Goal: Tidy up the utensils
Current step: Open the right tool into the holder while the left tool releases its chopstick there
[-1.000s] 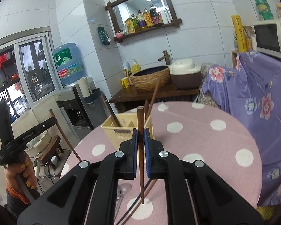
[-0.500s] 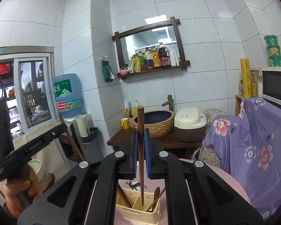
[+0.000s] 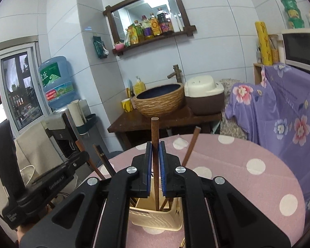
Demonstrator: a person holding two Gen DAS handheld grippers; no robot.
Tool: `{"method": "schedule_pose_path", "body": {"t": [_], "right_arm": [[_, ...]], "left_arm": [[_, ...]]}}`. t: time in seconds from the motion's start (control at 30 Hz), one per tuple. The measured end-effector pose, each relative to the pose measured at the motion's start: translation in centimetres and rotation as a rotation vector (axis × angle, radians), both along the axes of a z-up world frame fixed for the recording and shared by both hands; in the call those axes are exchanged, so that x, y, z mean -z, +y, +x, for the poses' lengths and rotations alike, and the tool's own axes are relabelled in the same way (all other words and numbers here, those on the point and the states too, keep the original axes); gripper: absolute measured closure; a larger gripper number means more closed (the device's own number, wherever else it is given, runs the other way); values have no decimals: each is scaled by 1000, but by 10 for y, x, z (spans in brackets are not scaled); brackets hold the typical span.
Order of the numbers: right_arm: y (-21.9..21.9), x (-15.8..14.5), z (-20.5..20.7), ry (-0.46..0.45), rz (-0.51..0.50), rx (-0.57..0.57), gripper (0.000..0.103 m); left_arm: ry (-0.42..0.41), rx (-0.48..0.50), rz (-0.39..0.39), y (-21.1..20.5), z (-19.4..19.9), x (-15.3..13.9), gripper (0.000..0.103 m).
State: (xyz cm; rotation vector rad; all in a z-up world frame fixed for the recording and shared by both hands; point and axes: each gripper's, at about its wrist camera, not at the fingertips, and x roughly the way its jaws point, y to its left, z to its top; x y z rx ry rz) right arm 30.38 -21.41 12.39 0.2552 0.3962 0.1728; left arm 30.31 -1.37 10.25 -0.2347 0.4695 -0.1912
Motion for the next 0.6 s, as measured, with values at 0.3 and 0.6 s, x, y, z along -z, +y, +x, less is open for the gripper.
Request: {"method": "schedule_pose_path", "body": {"t": [0.3,0.6], "right_arm": [[-9,19,-3,11,7,38,95],[-12,30,-25,12,-34,70,71]], "left_arm": [[17,-5,-22,4,0,10,95],[32,-16,-28,15,-28,20,45]]}}
